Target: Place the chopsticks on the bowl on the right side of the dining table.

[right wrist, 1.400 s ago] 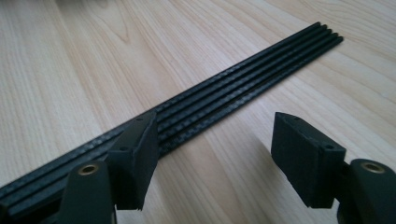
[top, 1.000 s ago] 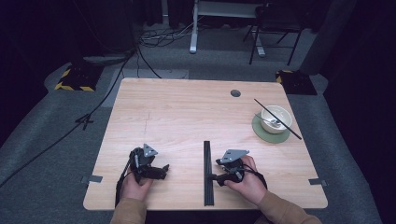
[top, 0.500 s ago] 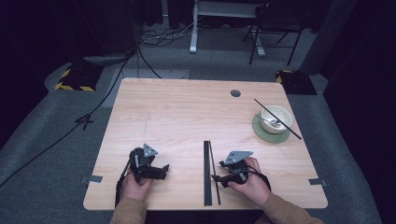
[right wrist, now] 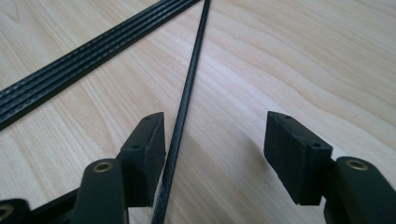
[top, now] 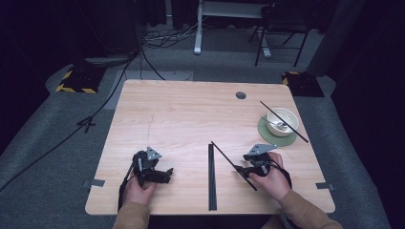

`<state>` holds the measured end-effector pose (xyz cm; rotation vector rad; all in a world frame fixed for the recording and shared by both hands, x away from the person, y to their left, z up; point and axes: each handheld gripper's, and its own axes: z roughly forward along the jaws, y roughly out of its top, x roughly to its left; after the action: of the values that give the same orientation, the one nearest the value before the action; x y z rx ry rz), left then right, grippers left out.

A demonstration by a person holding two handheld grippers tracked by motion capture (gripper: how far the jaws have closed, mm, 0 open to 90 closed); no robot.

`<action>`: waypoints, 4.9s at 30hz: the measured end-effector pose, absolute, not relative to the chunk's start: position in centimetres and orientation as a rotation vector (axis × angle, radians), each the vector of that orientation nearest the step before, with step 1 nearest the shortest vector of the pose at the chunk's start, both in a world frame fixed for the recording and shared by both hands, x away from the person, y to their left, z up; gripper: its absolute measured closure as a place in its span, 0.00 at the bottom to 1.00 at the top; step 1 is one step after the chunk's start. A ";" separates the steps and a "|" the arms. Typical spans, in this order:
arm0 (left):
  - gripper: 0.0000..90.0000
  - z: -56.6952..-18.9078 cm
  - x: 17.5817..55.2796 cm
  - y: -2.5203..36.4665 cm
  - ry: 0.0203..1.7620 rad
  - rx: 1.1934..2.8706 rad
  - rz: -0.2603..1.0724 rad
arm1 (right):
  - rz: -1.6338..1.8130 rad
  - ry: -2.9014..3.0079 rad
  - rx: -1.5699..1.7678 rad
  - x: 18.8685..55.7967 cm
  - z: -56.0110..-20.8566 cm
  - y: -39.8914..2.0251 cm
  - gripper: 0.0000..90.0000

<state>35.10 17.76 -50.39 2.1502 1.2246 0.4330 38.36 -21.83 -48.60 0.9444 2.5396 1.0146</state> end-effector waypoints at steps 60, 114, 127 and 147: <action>0.00 -50.4 34.9 17.8 1.227 2.152 0.424 | 1.149 2.527 0.907 41.2 -37.5 -26.7 0.96; 0.00 -50.4 34.9 17.7 1.227 2.148 0.434 | 1.058 2.336 1.165 50.1 -38.0 -38.5 0.96; 0.00 -50.4 34.9 17.7 1.227 2.148 0.433 | 1.012 2.361 1.176 52.1 -40.7 -39.6 0.96; 0.00 -50.4 34.9 17.7 1.227 2.148 0.434 | 1.035 2.338 1.180 52.6 -41.1 -38.2 0.64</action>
<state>34.92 17.75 -50.39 2.1484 1.2270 0.4336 52.56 -38.19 -41.12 1.1796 2.3378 1.0349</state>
